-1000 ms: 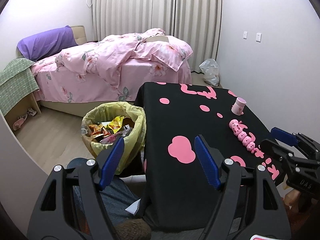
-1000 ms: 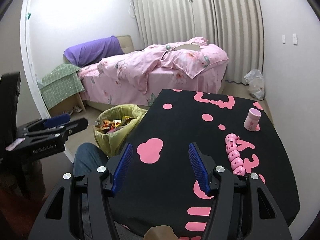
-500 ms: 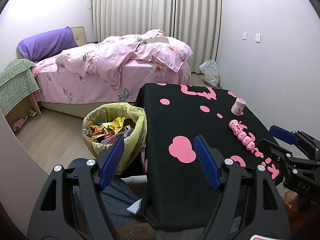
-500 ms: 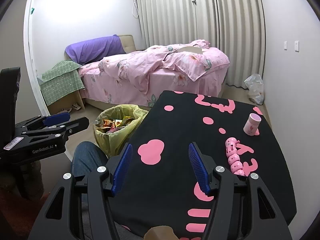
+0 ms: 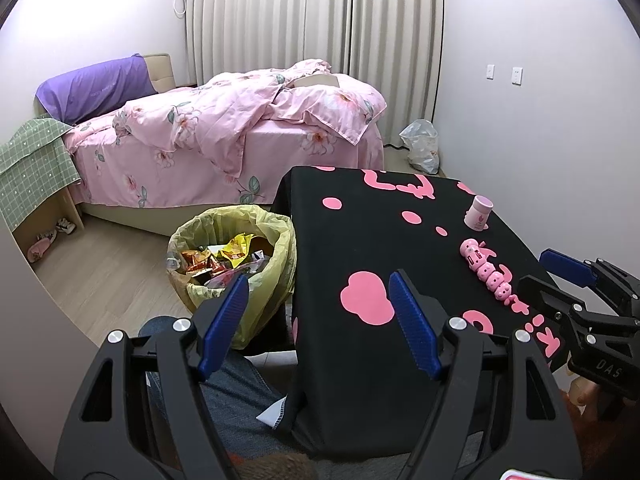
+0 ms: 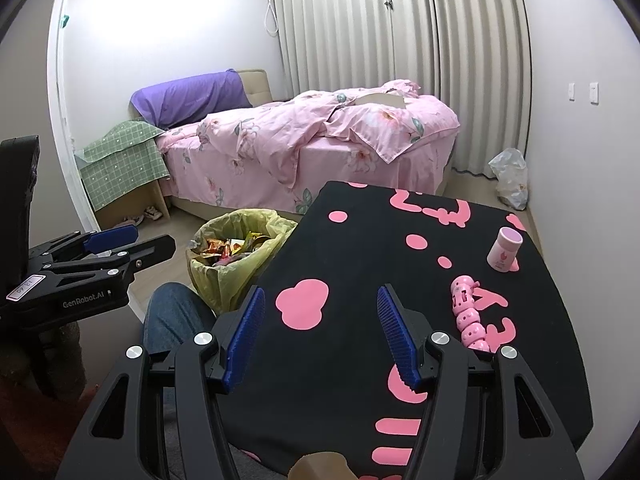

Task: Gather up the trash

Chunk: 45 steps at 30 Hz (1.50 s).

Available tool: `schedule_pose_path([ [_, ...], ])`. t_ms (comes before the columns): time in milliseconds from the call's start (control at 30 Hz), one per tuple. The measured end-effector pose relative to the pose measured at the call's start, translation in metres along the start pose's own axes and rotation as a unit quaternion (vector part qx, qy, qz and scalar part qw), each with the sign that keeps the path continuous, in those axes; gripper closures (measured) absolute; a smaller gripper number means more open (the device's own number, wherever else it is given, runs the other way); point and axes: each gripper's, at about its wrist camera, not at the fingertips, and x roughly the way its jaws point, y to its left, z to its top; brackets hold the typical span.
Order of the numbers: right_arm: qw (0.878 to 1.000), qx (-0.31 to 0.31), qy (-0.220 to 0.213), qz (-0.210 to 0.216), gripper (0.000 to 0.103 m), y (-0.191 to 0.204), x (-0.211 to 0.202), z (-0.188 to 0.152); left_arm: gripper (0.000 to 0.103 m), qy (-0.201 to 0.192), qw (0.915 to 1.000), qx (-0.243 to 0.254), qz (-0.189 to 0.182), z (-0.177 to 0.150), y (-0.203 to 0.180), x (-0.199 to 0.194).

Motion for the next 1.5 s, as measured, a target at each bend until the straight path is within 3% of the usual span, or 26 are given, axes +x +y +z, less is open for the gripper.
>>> schedule_pose_path([
  [1500, 1.0, 0.01, 0.007, 0.004, 0.047, -0.0062, 0.0052, -0.0033, 0.034, 0.002, 1.0, 0.007, -0.002, -0.0007, -0.0033, 0.0011],
])
